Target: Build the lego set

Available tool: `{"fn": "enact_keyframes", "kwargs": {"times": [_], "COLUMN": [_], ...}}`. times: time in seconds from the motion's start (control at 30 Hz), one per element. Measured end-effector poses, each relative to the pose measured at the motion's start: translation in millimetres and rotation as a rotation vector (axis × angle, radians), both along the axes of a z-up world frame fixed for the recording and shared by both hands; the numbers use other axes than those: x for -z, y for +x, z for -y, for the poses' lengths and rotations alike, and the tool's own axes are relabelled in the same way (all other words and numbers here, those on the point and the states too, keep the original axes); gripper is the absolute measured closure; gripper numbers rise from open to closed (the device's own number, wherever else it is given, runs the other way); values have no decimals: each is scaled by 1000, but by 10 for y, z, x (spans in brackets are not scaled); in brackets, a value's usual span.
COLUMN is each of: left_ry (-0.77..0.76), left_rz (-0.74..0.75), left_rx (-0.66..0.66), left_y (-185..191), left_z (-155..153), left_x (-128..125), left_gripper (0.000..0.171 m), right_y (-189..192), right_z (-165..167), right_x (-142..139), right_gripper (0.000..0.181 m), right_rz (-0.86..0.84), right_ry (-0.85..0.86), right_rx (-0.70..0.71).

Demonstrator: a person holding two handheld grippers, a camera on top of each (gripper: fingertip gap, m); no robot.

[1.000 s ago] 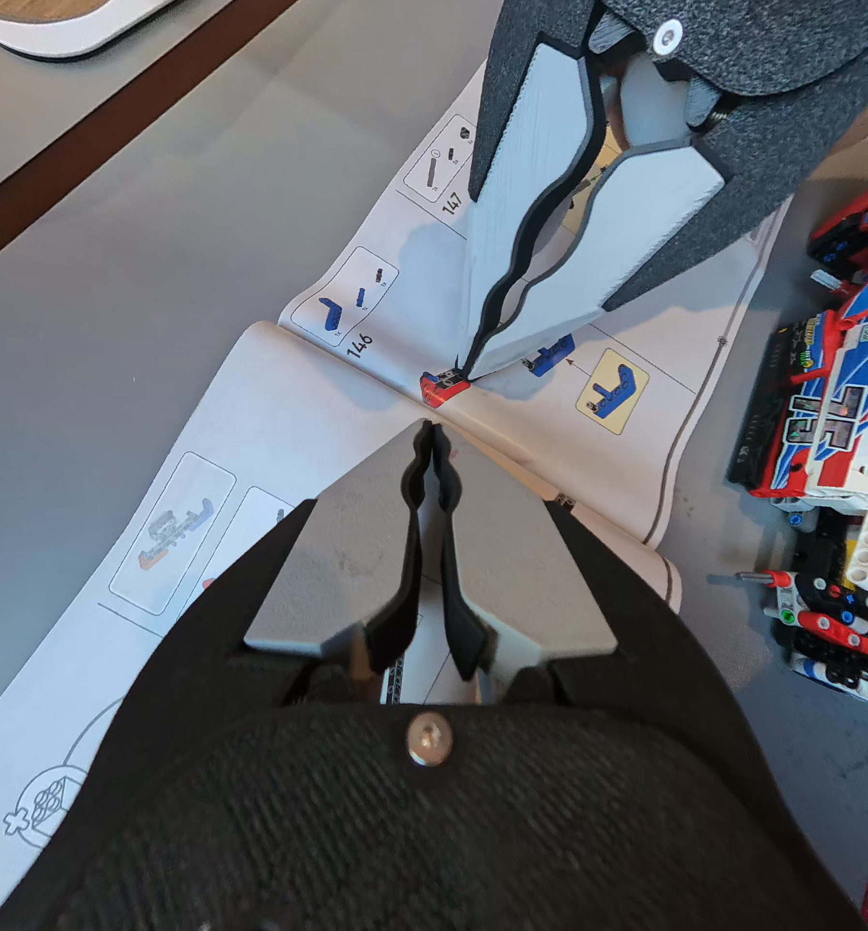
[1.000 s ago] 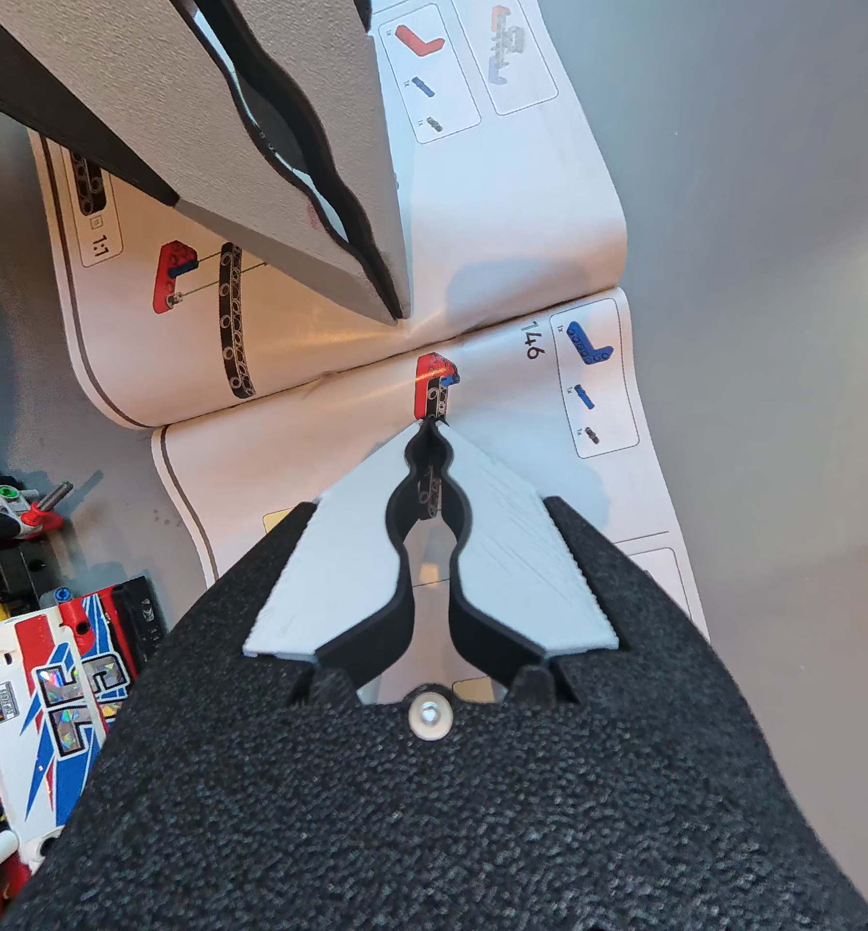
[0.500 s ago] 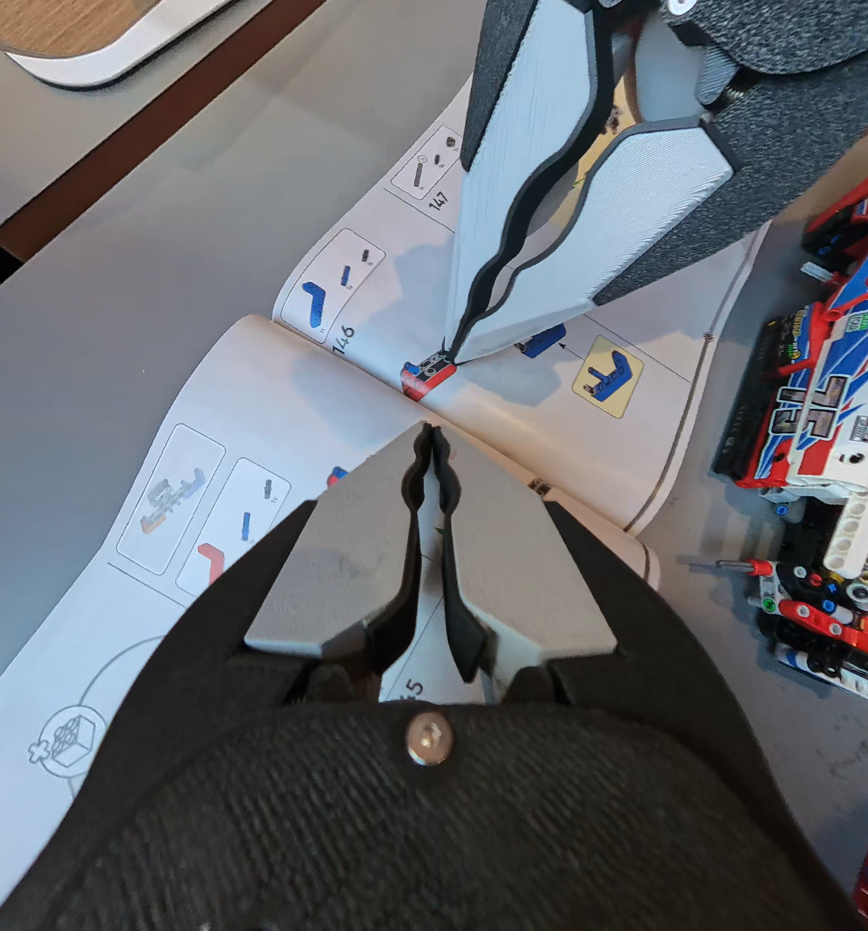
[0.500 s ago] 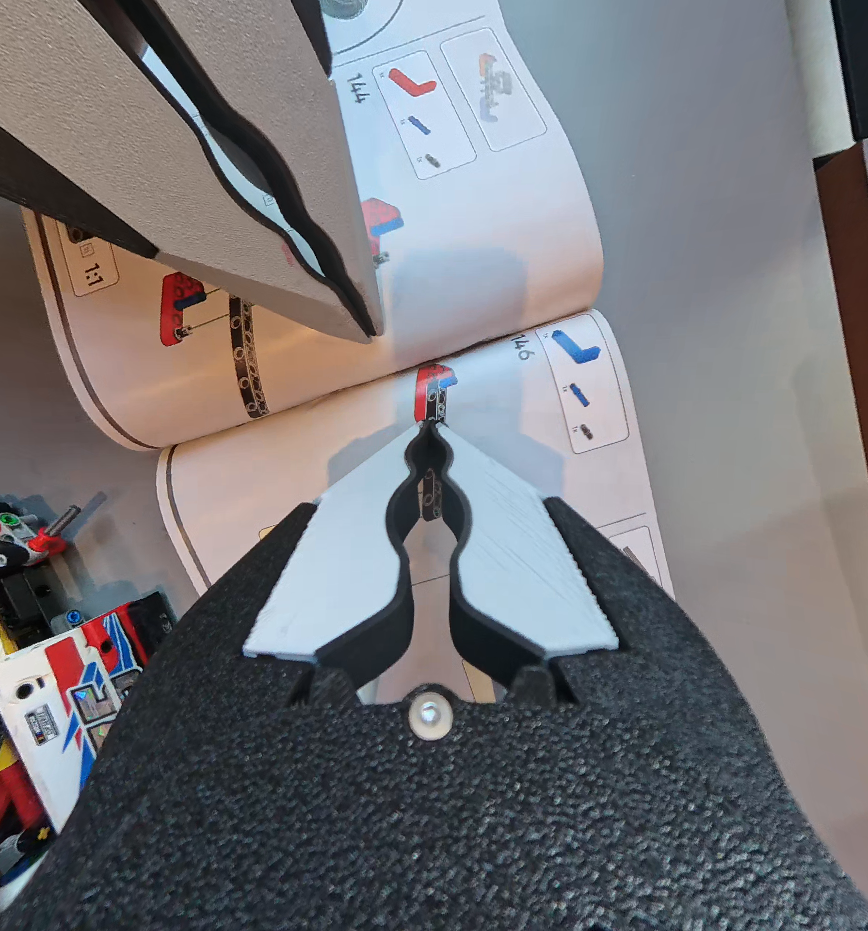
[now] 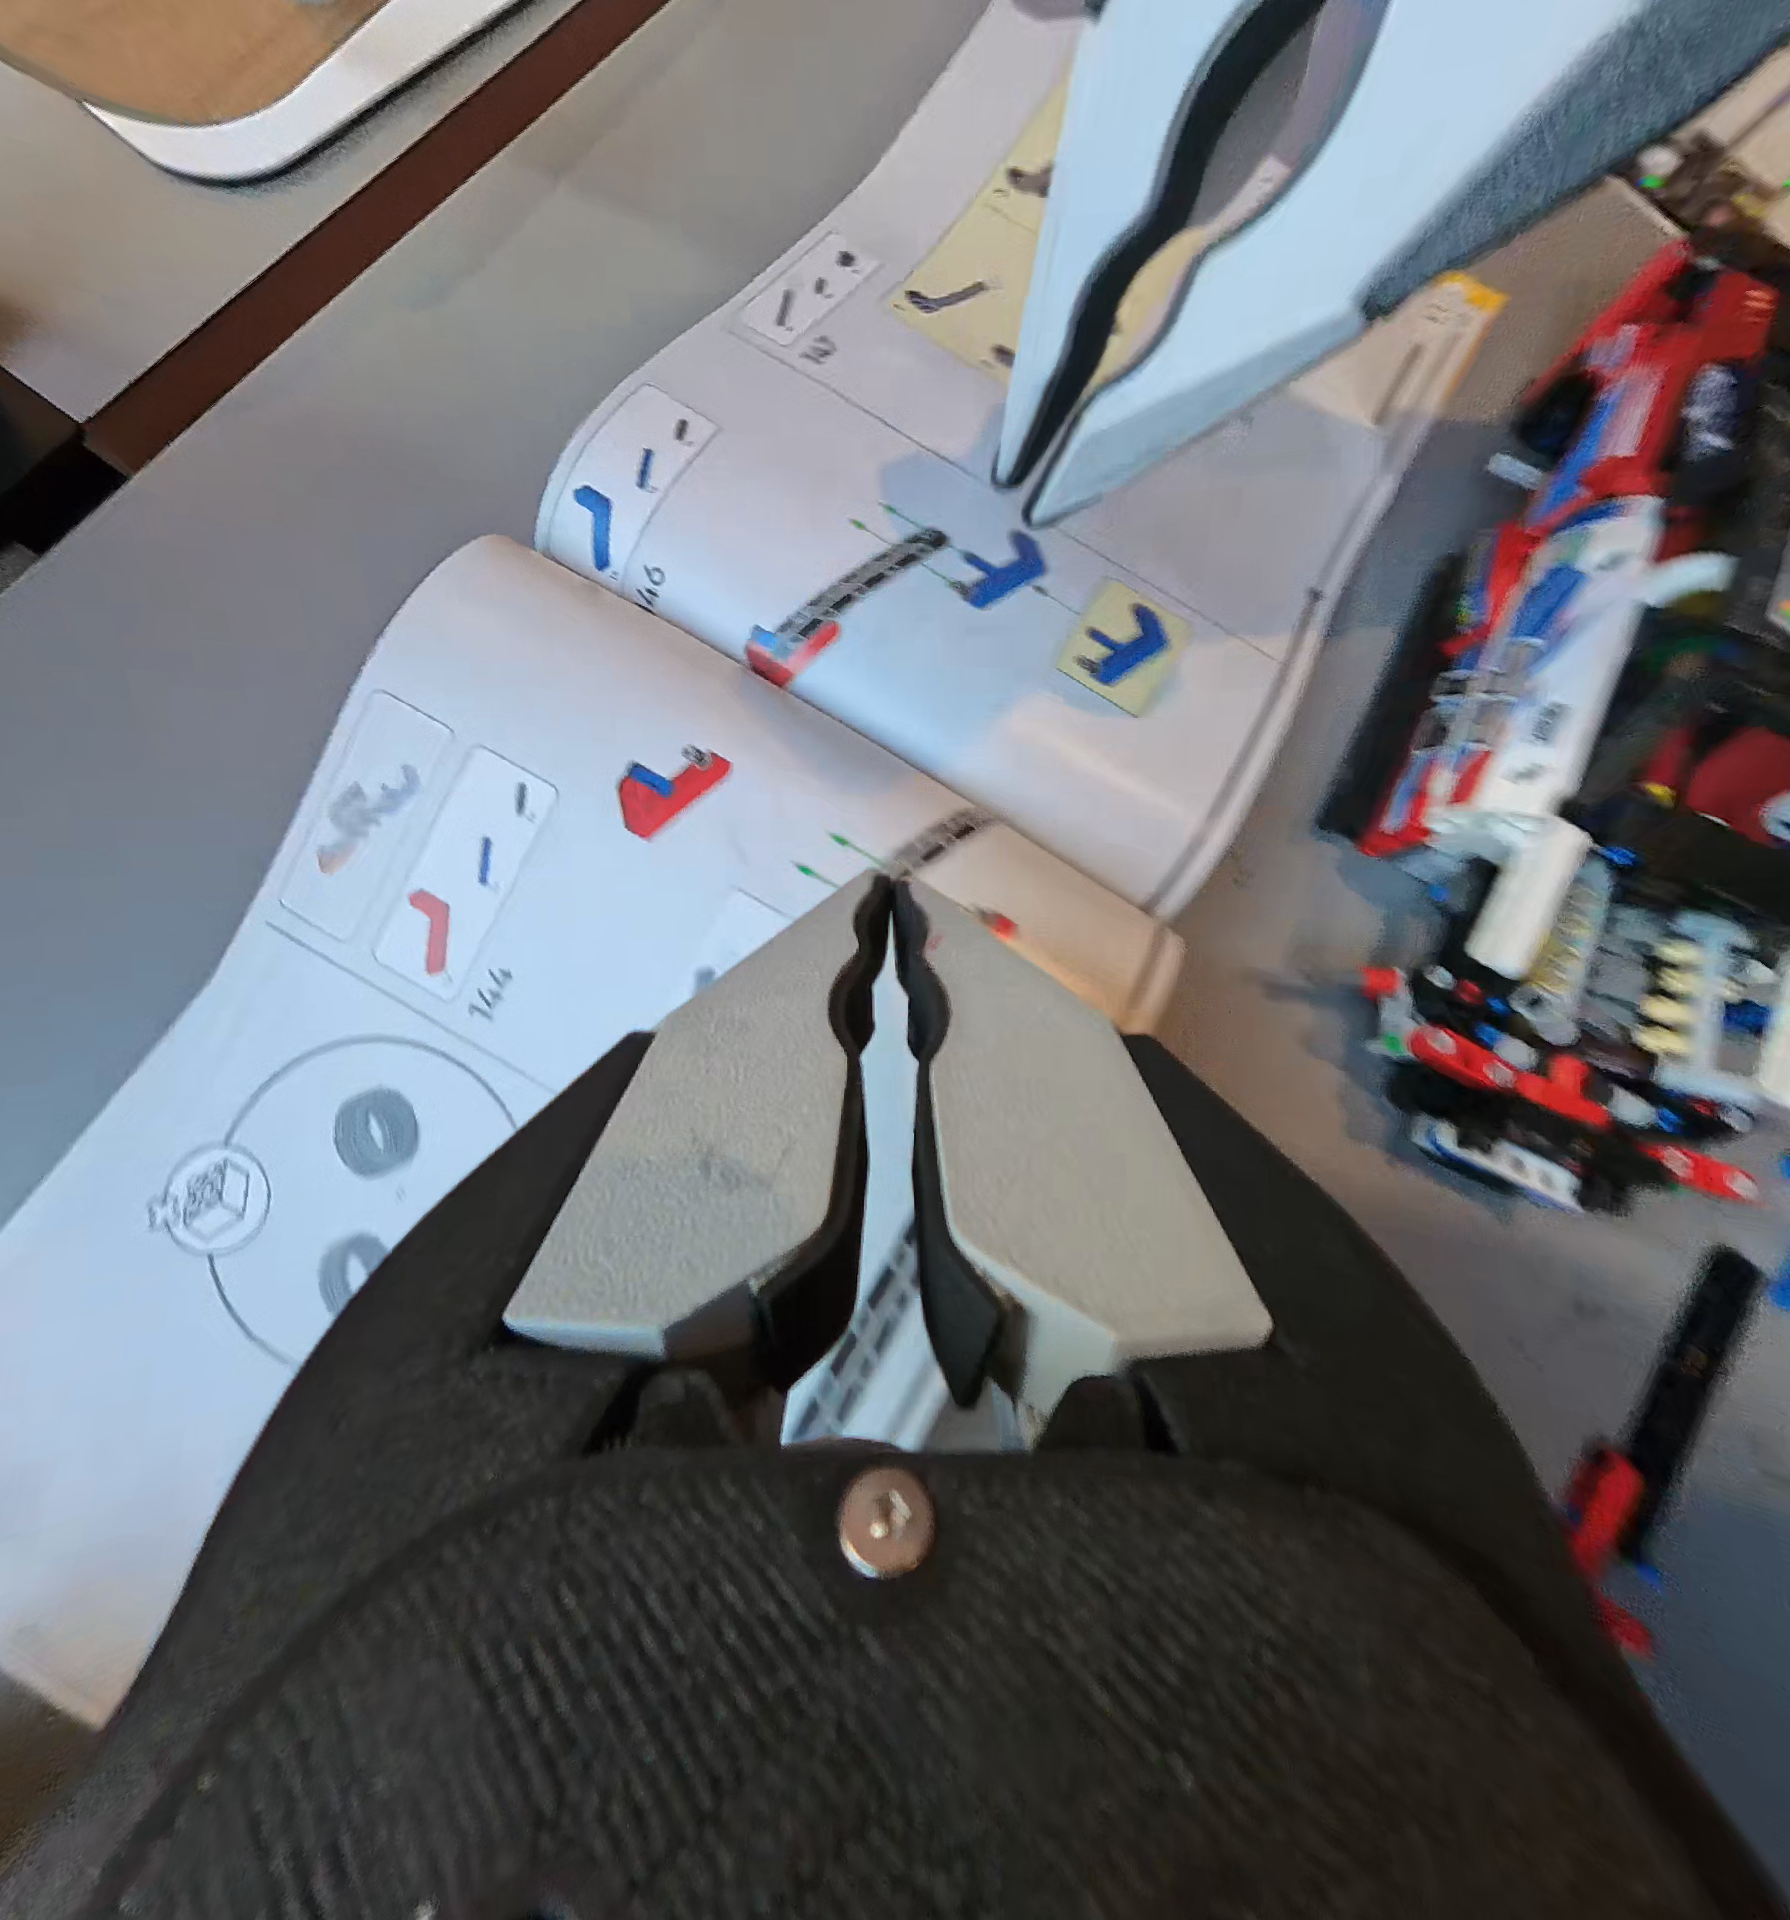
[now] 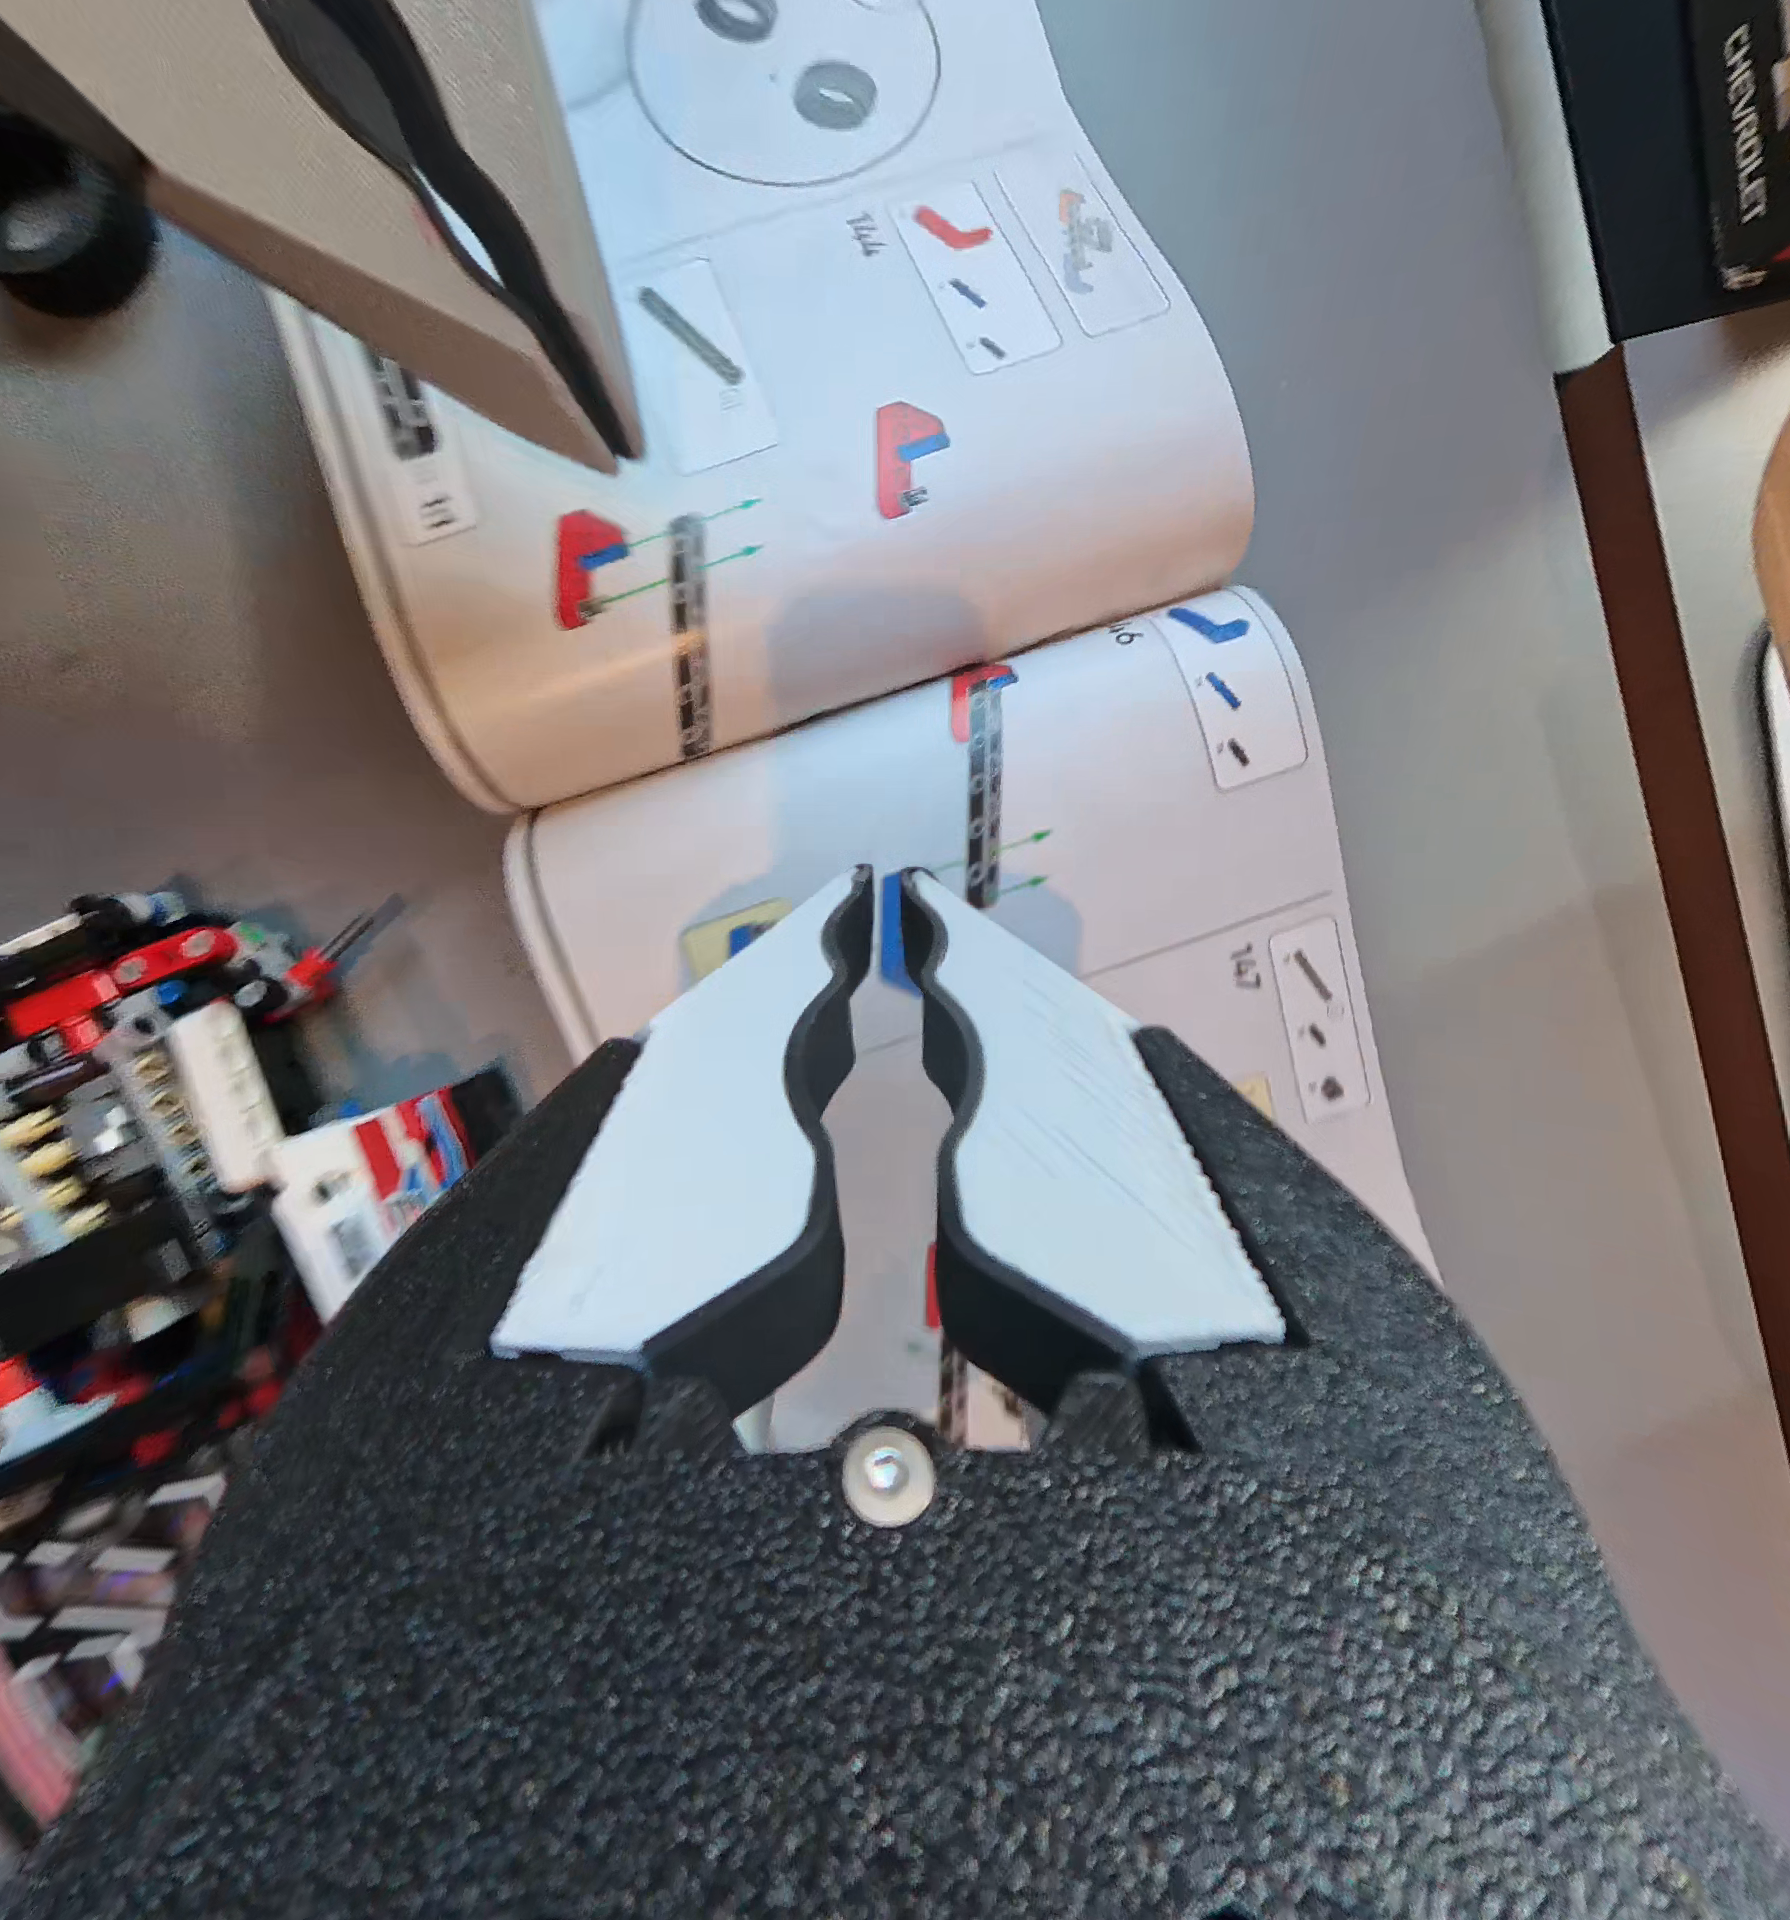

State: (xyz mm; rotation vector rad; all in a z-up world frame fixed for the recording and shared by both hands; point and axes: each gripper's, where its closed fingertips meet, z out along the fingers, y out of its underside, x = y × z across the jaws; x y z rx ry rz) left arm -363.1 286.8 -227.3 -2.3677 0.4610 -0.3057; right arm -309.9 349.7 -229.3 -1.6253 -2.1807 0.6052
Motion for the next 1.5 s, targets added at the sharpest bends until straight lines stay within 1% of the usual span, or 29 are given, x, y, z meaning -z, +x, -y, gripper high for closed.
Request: {"fn": "enact_keyframes", "kwargs": {"times": [0.07, 0.1, 0.17, 0.23, 0.3, 0.37, 0.43, 0.53, 0.6, 0.7, 0.8, 0.83, 0.87, 0.9, 0.93, 0.97, 1.03, 1.1, 1.13, 1.2, 1.27, 1.33, 1.37, 1.4, 1.43, 1.5], "left_ry": [9, 11, 24, 8, -48, -95, -125, -147, -141, -154, -144, -137, -145, -166, -161, -141, -131, -158, -173, -200, -217, -260, -283, -312, -331, -342], "left_rz": [16, 22, 36, 70, 88, 90, 103, 132, 139, 77, 61, 55, 54, 58, 50, 54, 124, 187, 196, 232, 289, 361, 403, 453, 497, 609], "left_rx": [28, 45, 89, 145, 169, 193, 233, 291, 323, 314, 343, 344, 357, 378, 374, 378, 411, 425, 431, 446, 422, 392, 363, 330, 303, 252], "left_y": [96, 152, 285, 448, 532, 589, 691, 836, 906, 856, 873, 871, 877, 880, 859, 855, 942, 1026, 1041, 1079, 1108, 1114, 1112, 1114, 1115, 1123], "left_z": [302, 494, 922, 1369, 1728, 1977, 2121, 2200, 2193, 2125, 2127, 2124, 2147, 2191, 2188, 2183, 2205, 2202, 2198, 2206, 2181, 2183, 2174, 2170, 2166, 2141], "left_x": [-164, -238, -348, -346, -220, -57, 85, 225, 276, 408, 420, 415, 419, 422, 415, 395, 356, 382, 418, 455, 443, 426, 414, 401, 390, 327], "left_gripper": [171, 171, 171, 171, 171, 171, 171, 171, 171, 171, 171, 156, 110, 103, 109, 109, 106, 113, 118, 147, 164, 164, 165, 165, 165, 165], "right_y": [199, 313, 554, 773, 943, 1000, 1023, 1014, 997, 938, 918, 934, 951, 954, 954, 956, 977, 981, 985, 991, 1006, 1005, 997, 982, 963, 935], "right_z": [123, 238, 602, 1083, 1568, 1963, 2300, 2518, 2568, 2534, 2517, 2517, 2520, 2544, 2555, 2556, 2574, 2574, 2590, 2641, 2687, 2677, 2660, 2624, 2584, 2555], "right_x": [-189, -298, -516, -662, -638, -497, -268, 109, 276, 394, 480, 529, 571, 576, 575, 578, 575, 561, 544, 483, 429, 405, 393, 381, 359, 295], "right_gripper": [175, 174, 173, 174, 174, 174, 172, 169, 163, 163, 164, 164, 165, 172, 173, 174, 174, 174, 174, 174, 174, 174, 173, 173, 172, 161], "right_rz": [-30, -54, -108, -166, -187, -201, -181, -133, -98, -88, -59, -34, -16, -20, -23, -20, -12, -14, -17, -24, -17, -22, -30, -49, -83, -165], "right_ry": [20, 22, -12, -63, -95, -103, -120, -64, -20, 85, 100, 88, 78, 50, 21, -3, -56, -112, -156, -275, -392, -447, -451, -421, -357, -198], "right_rx": [-15, -26, -58, -106, -159, -188, -218, -237, -241, -249, -248, -248, -250, -253, -244, -231, -221, -195, -184, -157, -135, -109, -97, -91, -102, -162]}}
